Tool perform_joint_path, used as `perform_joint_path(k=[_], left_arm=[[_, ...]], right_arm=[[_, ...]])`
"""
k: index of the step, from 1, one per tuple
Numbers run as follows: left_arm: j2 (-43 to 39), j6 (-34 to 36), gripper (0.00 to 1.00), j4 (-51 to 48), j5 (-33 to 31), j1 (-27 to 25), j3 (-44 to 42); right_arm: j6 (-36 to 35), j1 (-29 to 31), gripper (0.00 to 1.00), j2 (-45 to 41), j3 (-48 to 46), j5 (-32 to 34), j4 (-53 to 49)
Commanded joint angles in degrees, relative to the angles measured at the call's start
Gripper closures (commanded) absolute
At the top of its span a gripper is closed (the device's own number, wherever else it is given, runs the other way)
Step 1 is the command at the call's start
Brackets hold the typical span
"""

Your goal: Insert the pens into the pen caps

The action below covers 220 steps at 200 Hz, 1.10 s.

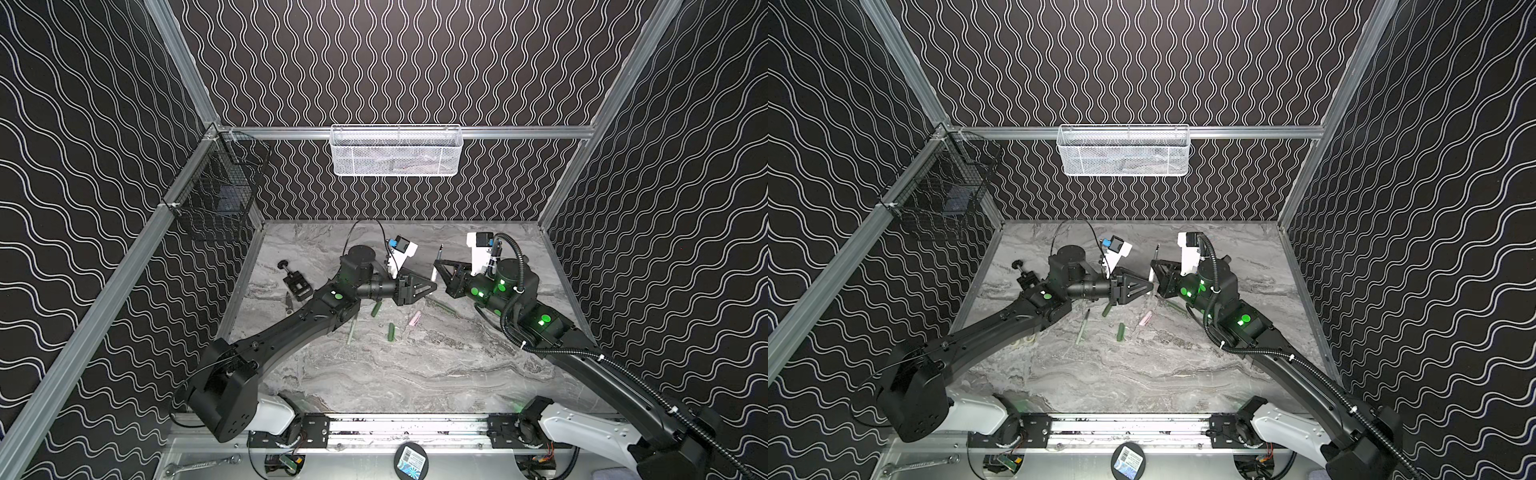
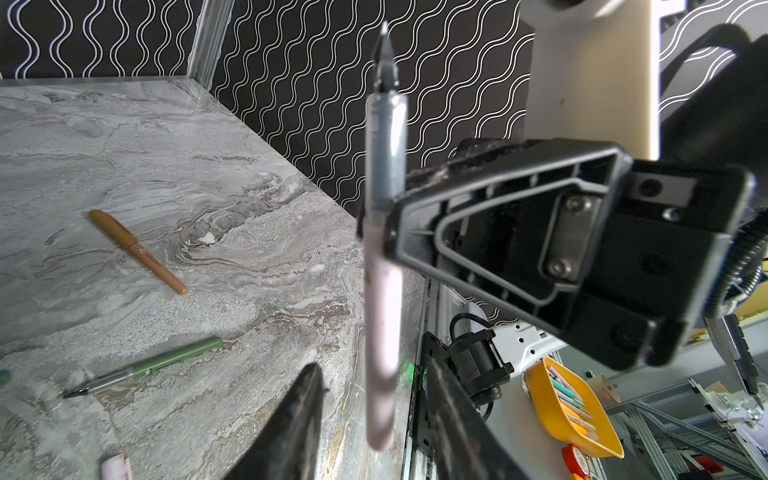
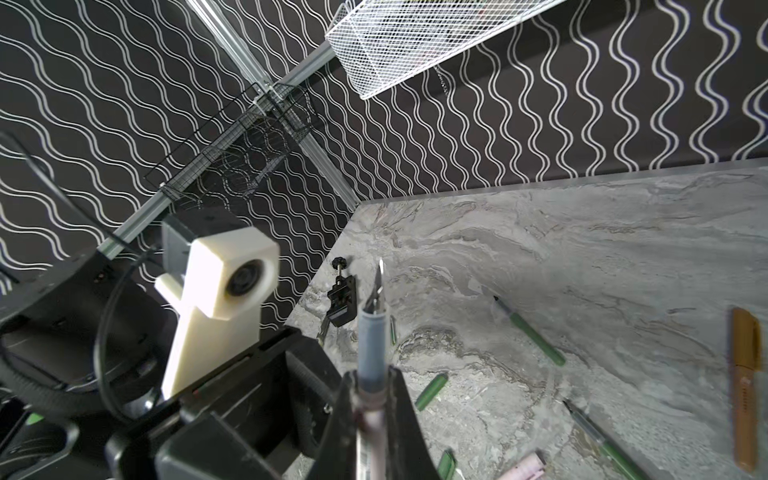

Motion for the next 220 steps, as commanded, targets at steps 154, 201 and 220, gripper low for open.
perform_joint_path(k=[154, 201, 220], left_arm=[[-8.1, 8.5, 1.00, -1.3, -13.7, 0.1, -2.8], [-17.0, 16.8, 1.00, 0.3, -24.9, 0.1, -7.0], [-19.5, 19.0, 1.00, 0.3, -27.1, 0.1, -7.8]], right_arm=[[-2.3, 1.6, 0.62, -2.7, 4.5, 6.7, -6.9], [-4.8, 0.9, 0.62, 1.6, 3.4, 20.3, -20.7], [-3.9, 0.9, 0.62, 9.1, 3.4, 14.6, -23.4]])
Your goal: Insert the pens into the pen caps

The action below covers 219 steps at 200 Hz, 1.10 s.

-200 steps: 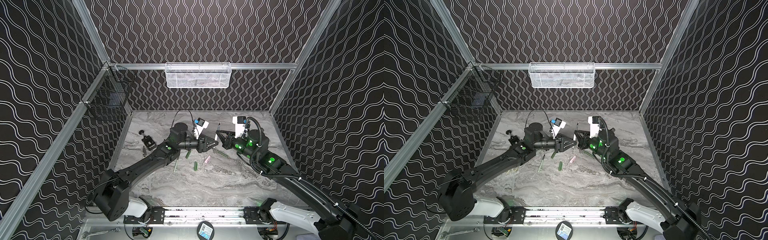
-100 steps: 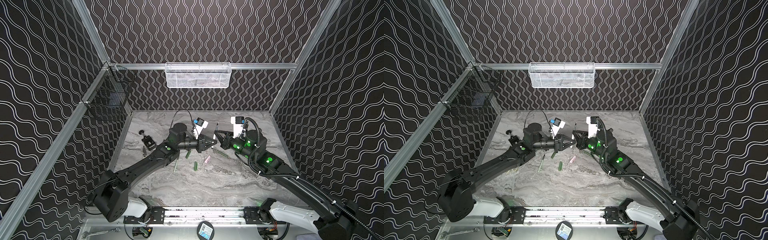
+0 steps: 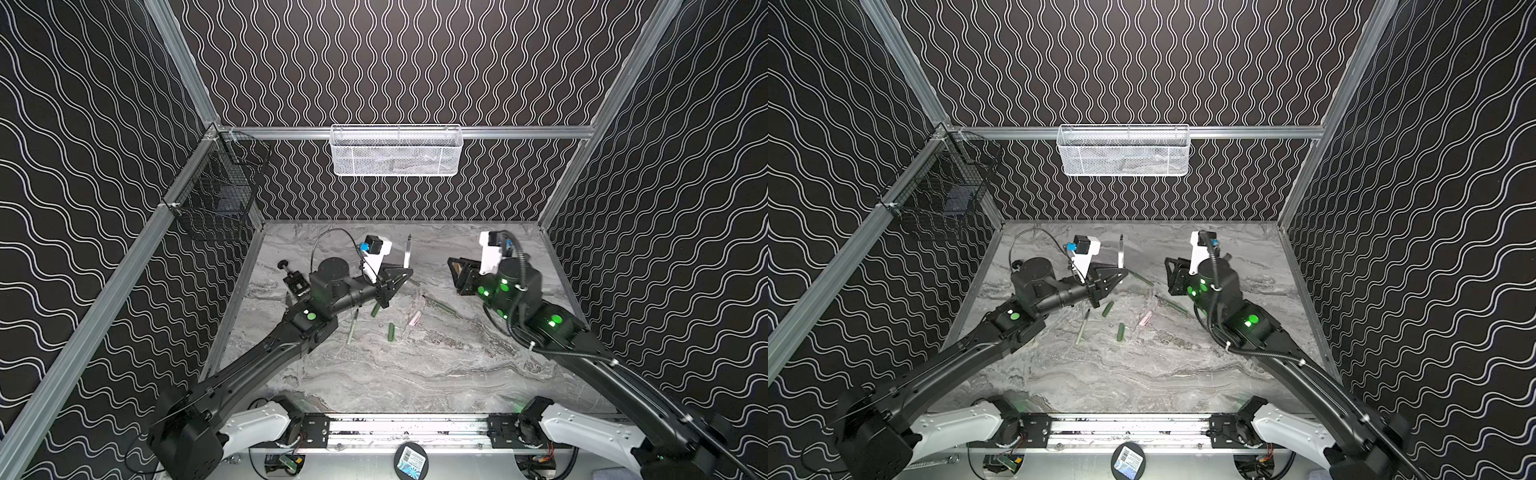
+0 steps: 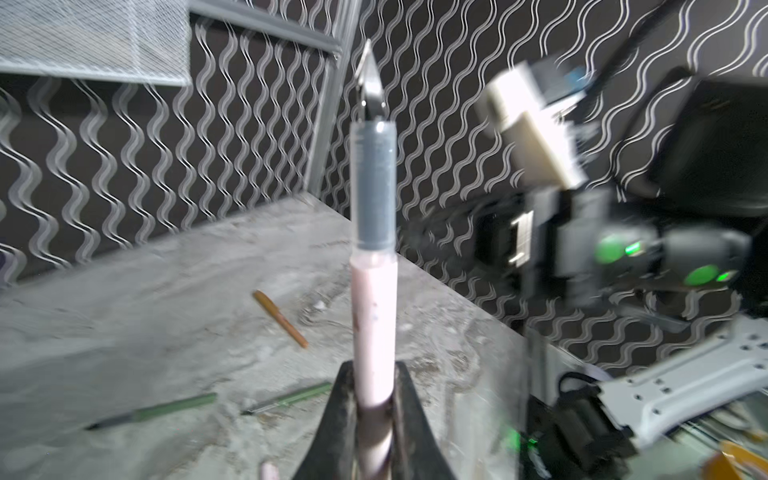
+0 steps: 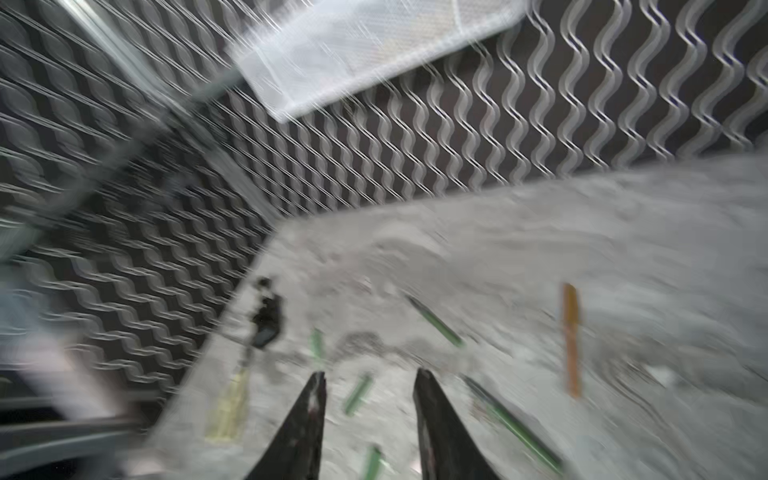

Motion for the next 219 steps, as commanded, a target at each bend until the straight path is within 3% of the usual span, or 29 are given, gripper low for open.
perform_joint_path(k=[1, 44, 102, 142, 219], left_arm=[[-2.5, 5.8, 1.00, 1.4, -6.4, 0.1, -0.9], [-7.7, 5.1, 1.00, 5.5, -16.0, 0.0, -5.3], [-7.3, 3.4, 1.00, 5.5, -14.9, 0.0, -5.0], [-7.1, 2.8, 1.00, 5.7, -13.9, 0.0, -4.9], [-7.2, 2.1, 1.00, 5.9, -13.2, 0.0, -4.9]], right_arm=[[-0.4, 0.1, 0.62, 6.8, -0.4, -1.9, -8.6], [-1.4, 1.1, 0.47, 25.3, 1.6, -5.8, -10.9], [-2.9, 4.5, 0.36, 41.1, 9.0, -5.1, -12.9], [-2.2, 6.7, 0.33, 45.8, 11.8, -0.9, -15.9], [-1.3, 5.6, 0.39, 42.3, 5.9, 1.3, -16.1]])
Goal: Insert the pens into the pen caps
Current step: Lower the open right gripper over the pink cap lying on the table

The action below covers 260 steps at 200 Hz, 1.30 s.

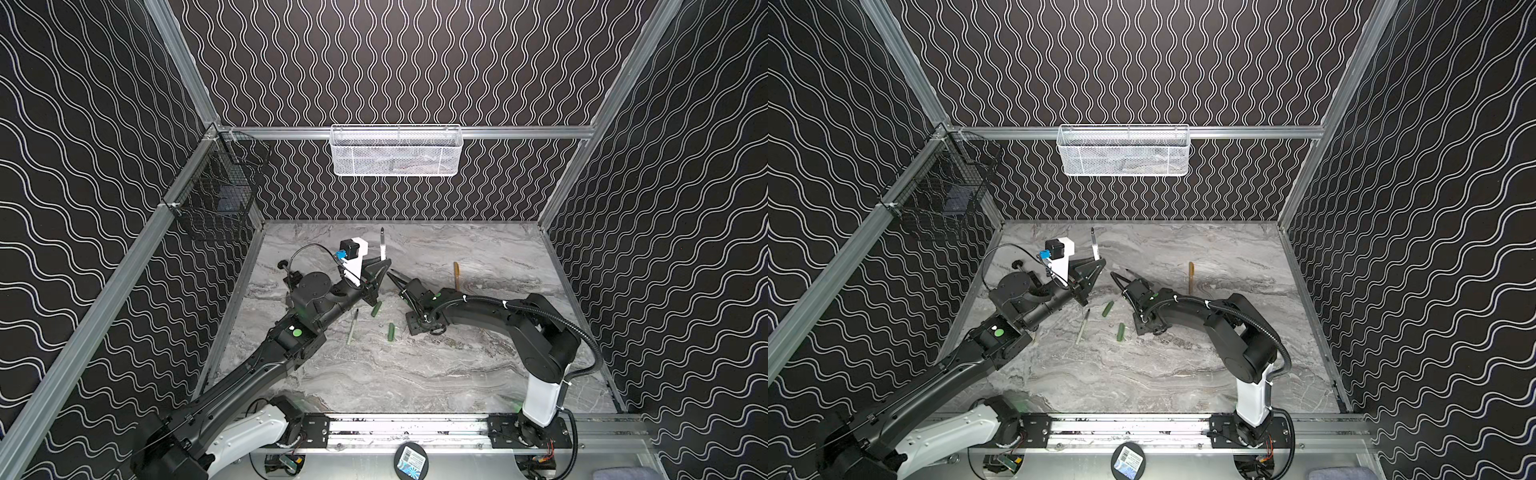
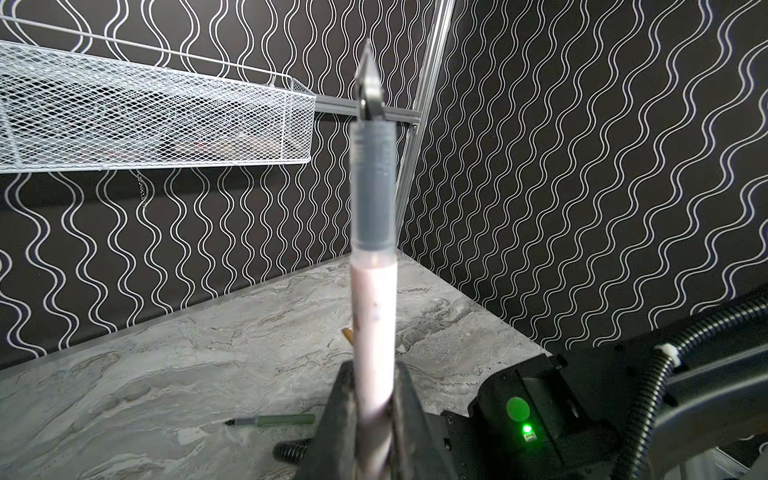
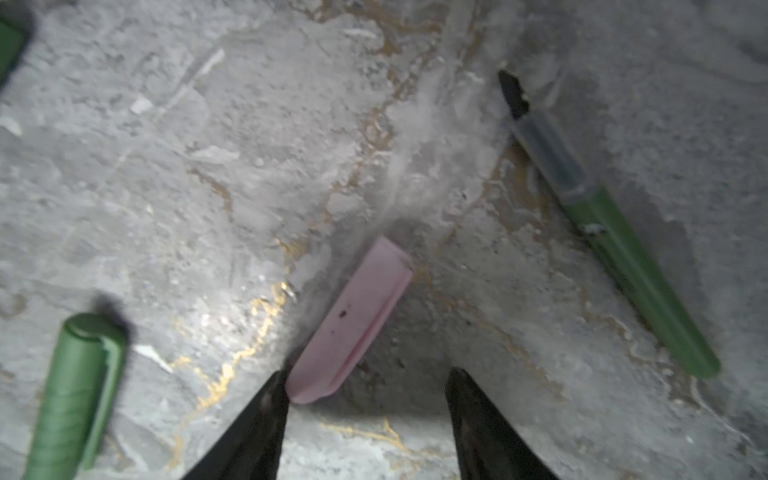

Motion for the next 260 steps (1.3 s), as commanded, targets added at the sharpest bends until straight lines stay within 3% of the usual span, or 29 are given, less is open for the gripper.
perform_joint_path(k=[1, 49, 120, 155, 181, 260], left_arm=[[0.1, -0.7, 1.00, 2.4, 0.8, 0.0, 0.3], [0.2, -0.8, 1.00, 2.7, 0.9, 0.1, 0.3], [0.4, -0.9, 1.00, 2.9, 1.3, 0.0, 0.2], [0.5, -1.0, 1.00, 3.1, 1.8, -0.1, 0.1], [0.7, -1.3, 1.00, 3.4, 2.0, 0.0, 0.1], [0.7, -1.7, 1.00, 3.7, 2.4, -0.2, 0.0]], right_arm=[[0.4, -1.1, 0.39, -1.7, -1.8, 1.4, -1.5], [-2.4, -6.8, 0.42, -0.5, -0.3, -2.9, 0.8], [-3.8, -7.0, 0.45, 7.5, 10.0, -2.2, -1.5], [-3.7, -6.6, 0.49, 4.2, 10.8, -4.0, -2.3], [-3.8, -6.3, 0.47, 2.6, 12.3, -1.5, -2.1], [-7.4, -5.0, 0.47, 13.7, 24.3, 11.5, -8.1]])
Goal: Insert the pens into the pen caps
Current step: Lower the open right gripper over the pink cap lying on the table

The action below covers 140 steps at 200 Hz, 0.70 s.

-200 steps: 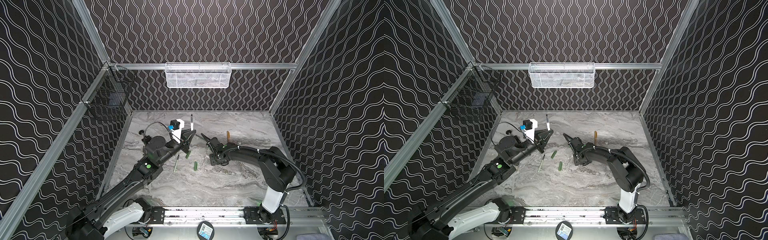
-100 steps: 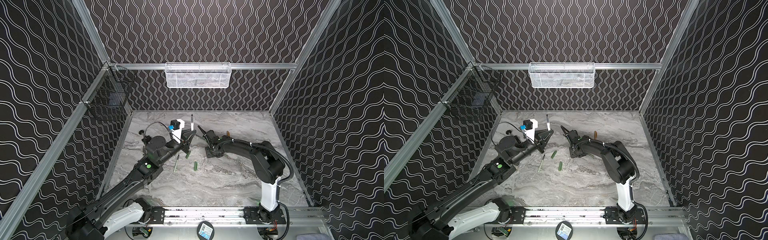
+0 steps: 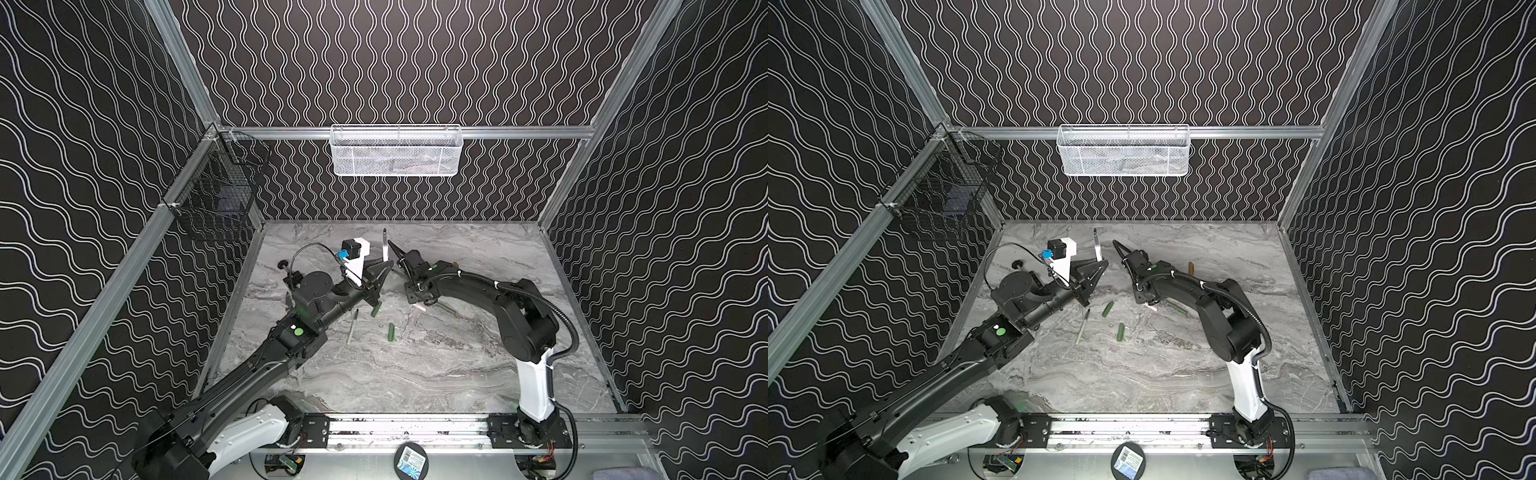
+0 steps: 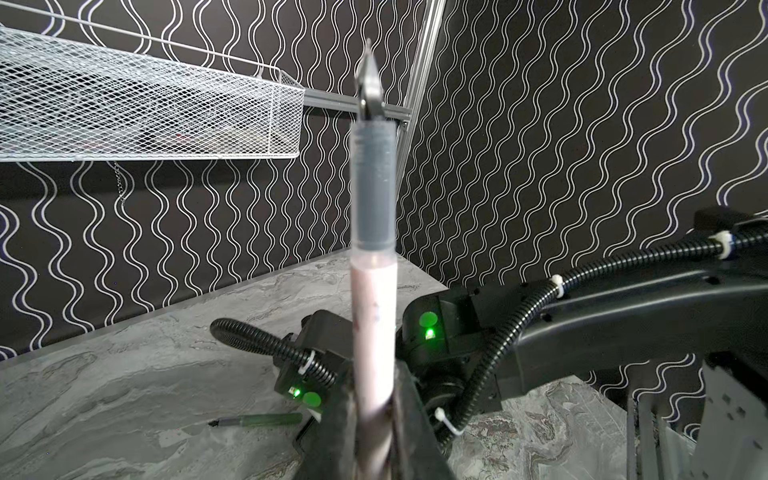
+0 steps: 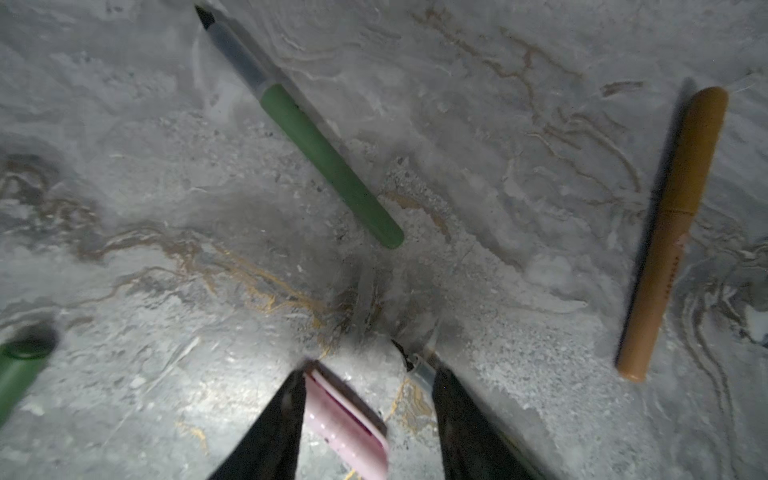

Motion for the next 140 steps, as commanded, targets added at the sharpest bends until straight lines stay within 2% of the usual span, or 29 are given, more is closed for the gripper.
perform_joint_path(k=[1, 74, 140], left_arm=[[0.0, -0.4, 1.00, 2.7, 1.0, 0.0, 0.0], [-0.4, -0.2, 1.00, 2.5, 1.0, -0.2, 0.0], [-0.7, 0.2, 1.00, 2.3, 1.0, -0.3, 0.1]], right_arm=[[-1.6, 0.6, 0.47, 1.7, 2.3, 5.2, -2.8], [-3.6, 3.3, 0.46, 5.1, 4.7, 9.8, -5.7], [-3.0, 5.9, 0.45, 2.9, 0.7, 10.8, -6.6]])
